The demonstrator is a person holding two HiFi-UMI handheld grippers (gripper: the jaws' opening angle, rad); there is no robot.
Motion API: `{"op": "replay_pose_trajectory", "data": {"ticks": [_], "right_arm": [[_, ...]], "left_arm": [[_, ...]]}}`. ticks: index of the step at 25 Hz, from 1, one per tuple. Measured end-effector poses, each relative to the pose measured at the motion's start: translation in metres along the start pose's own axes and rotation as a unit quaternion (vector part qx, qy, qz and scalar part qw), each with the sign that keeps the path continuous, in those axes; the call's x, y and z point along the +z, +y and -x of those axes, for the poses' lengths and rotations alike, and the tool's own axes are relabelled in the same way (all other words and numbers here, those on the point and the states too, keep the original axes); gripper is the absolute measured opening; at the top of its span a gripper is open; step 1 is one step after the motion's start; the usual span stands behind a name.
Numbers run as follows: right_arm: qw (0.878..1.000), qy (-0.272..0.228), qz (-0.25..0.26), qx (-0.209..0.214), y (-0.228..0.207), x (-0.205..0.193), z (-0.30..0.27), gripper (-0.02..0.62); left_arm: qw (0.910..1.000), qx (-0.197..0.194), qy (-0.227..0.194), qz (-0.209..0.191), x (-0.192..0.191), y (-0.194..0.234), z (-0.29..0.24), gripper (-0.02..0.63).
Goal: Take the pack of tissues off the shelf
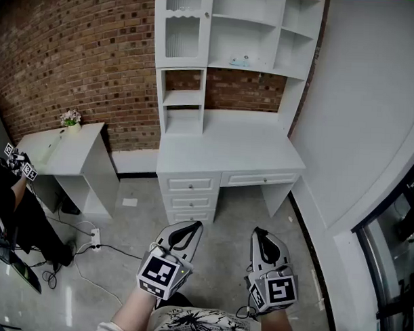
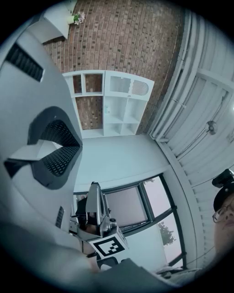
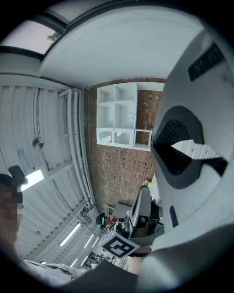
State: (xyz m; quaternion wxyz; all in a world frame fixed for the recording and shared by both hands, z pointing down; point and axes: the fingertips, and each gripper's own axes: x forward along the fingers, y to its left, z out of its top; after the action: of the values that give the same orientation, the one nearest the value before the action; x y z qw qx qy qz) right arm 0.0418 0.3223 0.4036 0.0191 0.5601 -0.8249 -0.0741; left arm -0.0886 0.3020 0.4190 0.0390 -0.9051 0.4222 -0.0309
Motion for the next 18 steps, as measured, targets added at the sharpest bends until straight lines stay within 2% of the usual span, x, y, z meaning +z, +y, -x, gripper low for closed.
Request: {"op": "replay_pose_trajectory", "data": {"ticks": [9,13,18], "right_arm": [[0.999,0.033,-0.008,0.019,0.006,-0.018,-0.003,-0.001],[0.999,0.045,-0.003,-0.003,-0.003,-0.028,-0.002,0.0],[0.998,0.044,-0.043,-0.02,-0.019,-0.035,-0.008,0.001]], "left_arm": [[0.9999,0.002,0.005,0.01,-0.007,-0.003,0.0,0.015],[0.9998,-0.002,0.008,0.018,-0.015,-0.005,-0.004,0.015],[0.9995,-0.007,0.014,0.026,-0.024,-0.002,-0.012,0.015]]}}
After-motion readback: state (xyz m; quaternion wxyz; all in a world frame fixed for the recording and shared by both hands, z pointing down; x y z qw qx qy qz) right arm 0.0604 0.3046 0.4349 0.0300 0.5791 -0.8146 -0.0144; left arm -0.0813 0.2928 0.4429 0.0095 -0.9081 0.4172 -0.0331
